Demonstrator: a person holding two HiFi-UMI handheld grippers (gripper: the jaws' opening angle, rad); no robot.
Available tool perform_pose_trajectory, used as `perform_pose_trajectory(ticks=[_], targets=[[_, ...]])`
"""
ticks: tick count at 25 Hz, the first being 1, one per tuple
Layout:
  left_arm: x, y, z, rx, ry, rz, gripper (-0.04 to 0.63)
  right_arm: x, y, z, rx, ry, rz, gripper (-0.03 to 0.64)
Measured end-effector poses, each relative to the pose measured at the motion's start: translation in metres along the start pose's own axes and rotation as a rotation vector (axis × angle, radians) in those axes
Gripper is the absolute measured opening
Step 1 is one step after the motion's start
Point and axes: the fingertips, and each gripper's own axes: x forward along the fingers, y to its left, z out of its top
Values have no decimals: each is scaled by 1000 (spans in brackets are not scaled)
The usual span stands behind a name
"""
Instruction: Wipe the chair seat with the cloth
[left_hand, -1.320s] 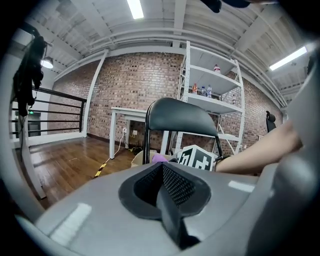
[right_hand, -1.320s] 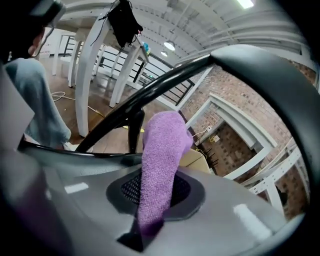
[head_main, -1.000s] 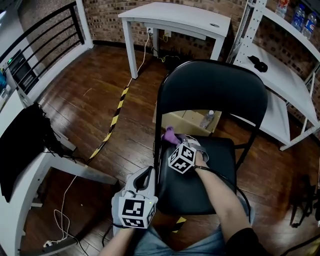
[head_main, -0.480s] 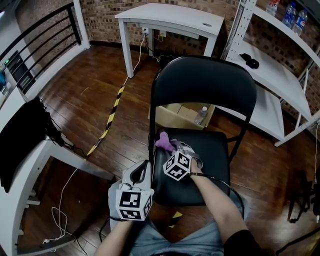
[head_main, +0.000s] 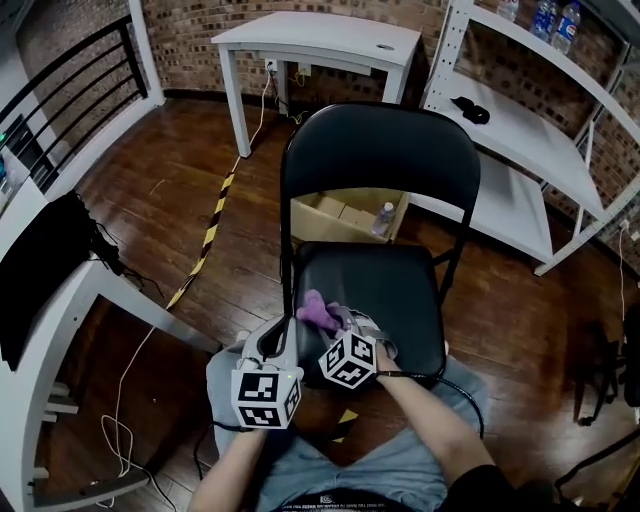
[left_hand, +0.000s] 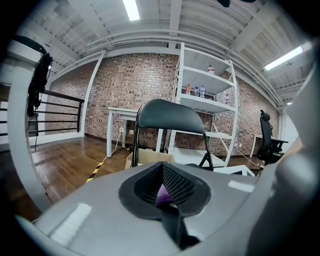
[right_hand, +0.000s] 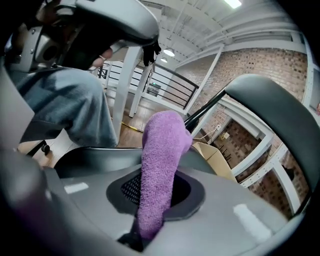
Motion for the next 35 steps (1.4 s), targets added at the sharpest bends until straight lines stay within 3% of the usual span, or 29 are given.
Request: perform_pose_trajectory(ticks=[13, 19, 29, 35], targets=[[-12, -31, -7, 3, -7, -15, 5, -59, 85, -2, -14, -79, 57, 46], [-14, -43, -12, 11, 3, -26, 5, -71, 102, -3, -23, -97, 68, 46], [-9, -42, -3, 26, 1, -22, 5, -70, 91, -2, 7, -104, 64, 46], [-2, -39, 17, 17, -32, -27, 5, -76, 21, 15, 56, -128, -19, 46]])
